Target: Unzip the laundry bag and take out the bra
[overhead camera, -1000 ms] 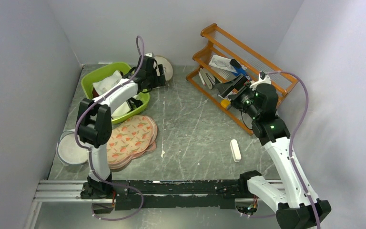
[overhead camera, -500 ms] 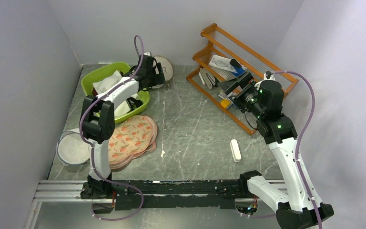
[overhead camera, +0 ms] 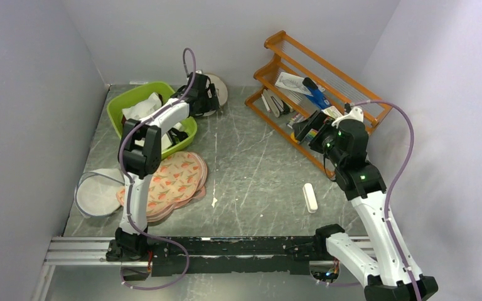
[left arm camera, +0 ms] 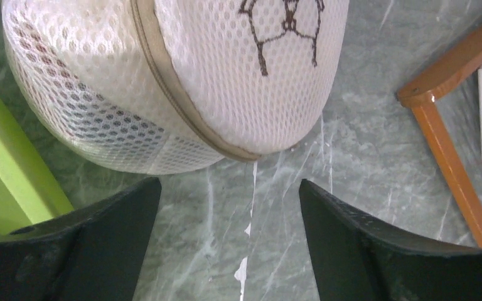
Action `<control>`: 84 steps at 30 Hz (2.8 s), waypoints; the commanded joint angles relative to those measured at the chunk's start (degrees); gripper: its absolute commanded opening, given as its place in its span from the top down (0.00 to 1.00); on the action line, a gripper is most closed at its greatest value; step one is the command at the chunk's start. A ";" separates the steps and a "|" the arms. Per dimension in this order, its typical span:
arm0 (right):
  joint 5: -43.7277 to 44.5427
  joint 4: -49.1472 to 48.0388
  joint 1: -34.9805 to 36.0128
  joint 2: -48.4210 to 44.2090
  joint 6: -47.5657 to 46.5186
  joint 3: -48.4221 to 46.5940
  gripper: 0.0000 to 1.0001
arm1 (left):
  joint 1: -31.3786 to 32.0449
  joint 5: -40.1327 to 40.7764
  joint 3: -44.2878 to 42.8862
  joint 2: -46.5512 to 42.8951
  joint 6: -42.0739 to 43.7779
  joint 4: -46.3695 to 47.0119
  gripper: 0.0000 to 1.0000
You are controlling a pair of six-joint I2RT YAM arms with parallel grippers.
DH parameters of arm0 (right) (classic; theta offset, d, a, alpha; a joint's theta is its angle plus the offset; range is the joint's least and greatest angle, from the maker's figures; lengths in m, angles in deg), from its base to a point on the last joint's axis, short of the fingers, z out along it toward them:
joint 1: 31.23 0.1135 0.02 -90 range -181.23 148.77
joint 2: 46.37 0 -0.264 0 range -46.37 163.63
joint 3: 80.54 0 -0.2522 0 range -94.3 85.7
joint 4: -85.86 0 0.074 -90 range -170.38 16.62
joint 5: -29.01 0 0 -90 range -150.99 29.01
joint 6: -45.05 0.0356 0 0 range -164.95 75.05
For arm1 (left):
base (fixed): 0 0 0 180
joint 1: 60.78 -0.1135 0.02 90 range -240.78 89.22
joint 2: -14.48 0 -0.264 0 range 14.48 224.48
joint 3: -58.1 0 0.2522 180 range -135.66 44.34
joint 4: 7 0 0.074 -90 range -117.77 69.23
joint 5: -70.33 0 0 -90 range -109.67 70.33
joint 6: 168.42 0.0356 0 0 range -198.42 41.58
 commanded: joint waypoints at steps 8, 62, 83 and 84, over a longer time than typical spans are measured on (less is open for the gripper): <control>-1.42 -3.75 -0.46 0.46 -3.25 4.48 0.00 | -0.27 5.06 -7.97 4.17 0.99 1.72 0.05; -7.35 -46.10 19.05 31.09 -12.30 16.34 0.45 | -0.88 -52.73 25.75 -18.98 -22.02 21.25 0.93; -11.03 -52.55 19.03 40.29 -10.02 12.42 0.71 | -0.18 -53.19 24.37 -17.28 -20.78 19.71 0.93; -10.86 -52.47 19.00 40.52 -9.96 12.16 0.71 | -0.18 -53.35 24.41 -17.21 -20.94 19.88 0.93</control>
